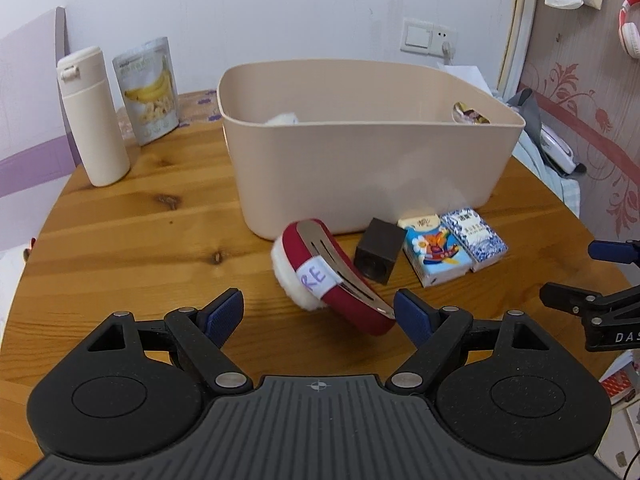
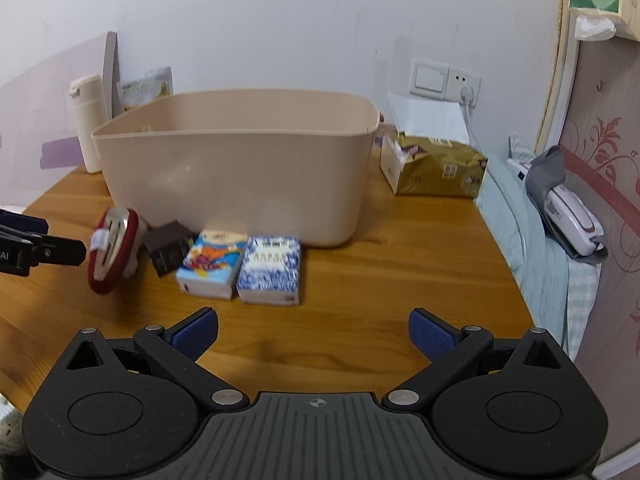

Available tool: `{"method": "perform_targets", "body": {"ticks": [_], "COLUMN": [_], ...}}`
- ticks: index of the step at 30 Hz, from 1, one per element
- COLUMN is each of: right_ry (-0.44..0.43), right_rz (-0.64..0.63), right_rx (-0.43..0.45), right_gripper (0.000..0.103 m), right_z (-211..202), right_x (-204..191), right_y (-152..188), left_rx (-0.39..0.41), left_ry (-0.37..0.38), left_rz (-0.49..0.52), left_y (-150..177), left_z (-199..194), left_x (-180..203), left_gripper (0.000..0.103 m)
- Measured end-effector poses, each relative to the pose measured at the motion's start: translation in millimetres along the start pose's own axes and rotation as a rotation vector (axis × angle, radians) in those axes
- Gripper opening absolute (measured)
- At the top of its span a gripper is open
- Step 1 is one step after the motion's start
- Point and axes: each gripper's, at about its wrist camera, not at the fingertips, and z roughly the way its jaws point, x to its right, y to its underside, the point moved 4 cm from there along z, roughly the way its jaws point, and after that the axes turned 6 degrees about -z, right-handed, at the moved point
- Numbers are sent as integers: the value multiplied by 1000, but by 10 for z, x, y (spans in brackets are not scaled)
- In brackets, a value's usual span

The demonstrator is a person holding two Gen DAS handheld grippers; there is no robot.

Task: Organize objects
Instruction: 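Move both tools back toward the red hair clip and tissue packs, then grasp the red-and-white fluffy hair clip with left tool while right tool grasps blue-and-white tissue pack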

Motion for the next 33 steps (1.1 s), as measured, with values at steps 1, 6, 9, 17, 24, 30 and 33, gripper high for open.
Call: {"method": "perform_targets", "body": {"ticks": [1,6,9,17,24,30,33], "right_ry": [0,9,5,-7,-10,-7,-14], "right_rz": [0,-25,-28,-38,-41,-27,-1], "right_rx": [-6,-35,-51,-84,-112,-123,-128], "right_gripper": [103,103,103,103,103,103,103], "right_z": [15,89,143,264,390,483,532], "right_x": [-3,-35,-41,-82,-118,-126,-109], "right_y": [18,94,126,159,138,90,70], "left_rx": [-5,-23,-30,-58,-85,-100,-109], "left_ry": [-1,9,19,29,25,5,1], "left_rz": [4,10,8,-4,-41,-56,-61], "left_y": [14,55,52,45,32,8,1], "left_z": [13,74,120,290,446,569,621], "left_x": [10,60,95,150,105,56,18], "left_gripper": [84,84,84,84,84,84,84]}}
